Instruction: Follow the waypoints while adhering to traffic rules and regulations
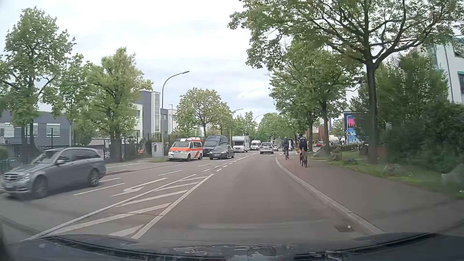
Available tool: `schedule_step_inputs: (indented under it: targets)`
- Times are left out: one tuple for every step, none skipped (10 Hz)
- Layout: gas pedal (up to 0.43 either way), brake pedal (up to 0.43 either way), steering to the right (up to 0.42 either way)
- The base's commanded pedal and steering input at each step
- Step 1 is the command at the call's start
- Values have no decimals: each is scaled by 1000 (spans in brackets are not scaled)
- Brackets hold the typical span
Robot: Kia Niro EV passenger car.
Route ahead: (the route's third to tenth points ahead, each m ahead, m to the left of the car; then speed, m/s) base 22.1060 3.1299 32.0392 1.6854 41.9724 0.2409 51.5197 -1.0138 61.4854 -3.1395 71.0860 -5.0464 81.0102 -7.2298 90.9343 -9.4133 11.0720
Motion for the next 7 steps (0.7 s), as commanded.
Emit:
schedule_step_inputs:
  targets:
    - [118, 0, 6]
    - [118, 0, 8]
    - [118, 0, 10]
    - [118, 0, 12]
    - [118, 0, 13]
    - [118, 0, 13]
    - [118, 0, 13]
